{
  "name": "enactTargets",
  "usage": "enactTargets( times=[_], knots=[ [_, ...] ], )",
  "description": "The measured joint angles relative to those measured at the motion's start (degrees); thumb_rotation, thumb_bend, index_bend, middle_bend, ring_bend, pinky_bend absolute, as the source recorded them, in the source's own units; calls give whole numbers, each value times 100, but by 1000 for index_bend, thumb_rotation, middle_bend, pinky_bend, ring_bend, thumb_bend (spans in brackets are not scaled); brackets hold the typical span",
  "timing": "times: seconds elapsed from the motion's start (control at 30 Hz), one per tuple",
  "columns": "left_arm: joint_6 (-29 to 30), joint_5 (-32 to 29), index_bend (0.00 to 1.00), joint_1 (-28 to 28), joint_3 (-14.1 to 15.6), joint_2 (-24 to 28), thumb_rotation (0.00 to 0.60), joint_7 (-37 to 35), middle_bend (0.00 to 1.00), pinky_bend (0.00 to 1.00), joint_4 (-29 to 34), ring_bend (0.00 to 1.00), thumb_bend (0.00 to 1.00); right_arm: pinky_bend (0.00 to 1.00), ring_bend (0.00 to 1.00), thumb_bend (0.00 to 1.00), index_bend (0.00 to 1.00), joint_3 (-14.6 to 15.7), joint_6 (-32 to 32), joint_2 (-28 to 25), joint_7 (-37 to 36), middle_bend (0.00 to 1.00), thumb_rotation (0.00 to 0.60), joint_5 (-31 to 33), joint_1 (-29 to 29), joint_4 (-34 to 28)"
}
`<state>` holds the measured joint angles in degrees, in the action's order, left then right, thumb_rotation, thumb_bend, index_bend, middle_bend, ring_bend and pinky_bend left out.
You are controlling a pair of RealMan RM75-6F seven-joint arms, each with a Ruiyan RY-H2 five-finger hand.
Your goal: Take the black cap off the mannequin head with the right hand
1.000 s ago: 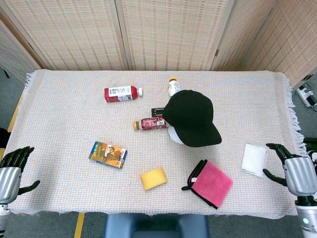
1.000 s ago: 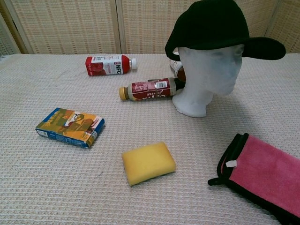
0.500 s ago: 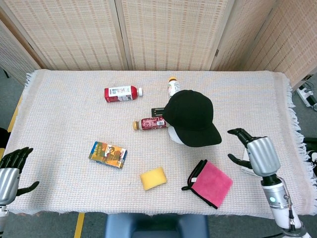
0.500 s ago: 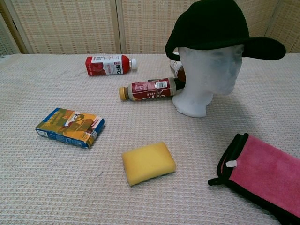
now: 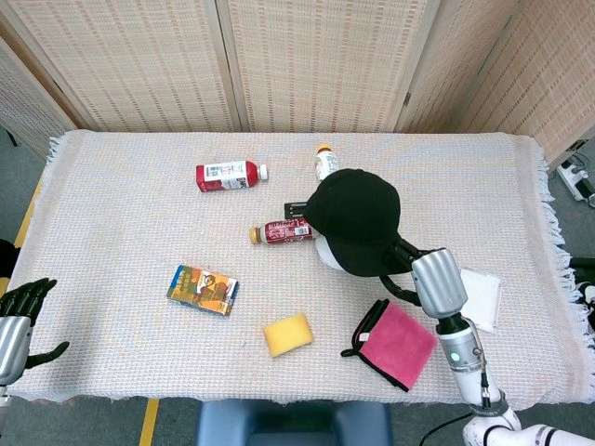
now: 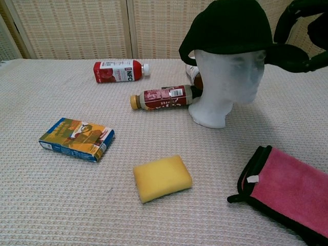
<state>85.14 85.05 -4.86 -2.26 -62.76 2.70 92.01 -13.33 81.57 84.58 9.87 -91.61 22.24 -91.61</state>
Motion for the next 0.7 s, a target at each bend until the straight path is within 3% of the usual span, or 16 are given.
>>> enactTargets(
  times=[0.23, 0.47, 0.7],
  knots=[
    [-33, -10, 163, 7, 16, 0, 600, -103, 149, 172, -63, 136, 83, 963, 845, 298, 545, -125, -33, 234, 20, 512, 600, 138, 192, 257],
    [-56, -8, 165, 10, 30, 13, 600, -114, 148, 172, -62, 136, 83, 1000, 885, 479, 685, -193, 13, 369, -115, 623, 600, 193, 318, 524],
    [-101, -12, 165, -21, 23, 19, 600, -51, 148, 172, -19, 137, 82, 1000, 893, 537, 726, -329, 256, 389, -353, 649, 600, 267, 333, 726]
  ],
)
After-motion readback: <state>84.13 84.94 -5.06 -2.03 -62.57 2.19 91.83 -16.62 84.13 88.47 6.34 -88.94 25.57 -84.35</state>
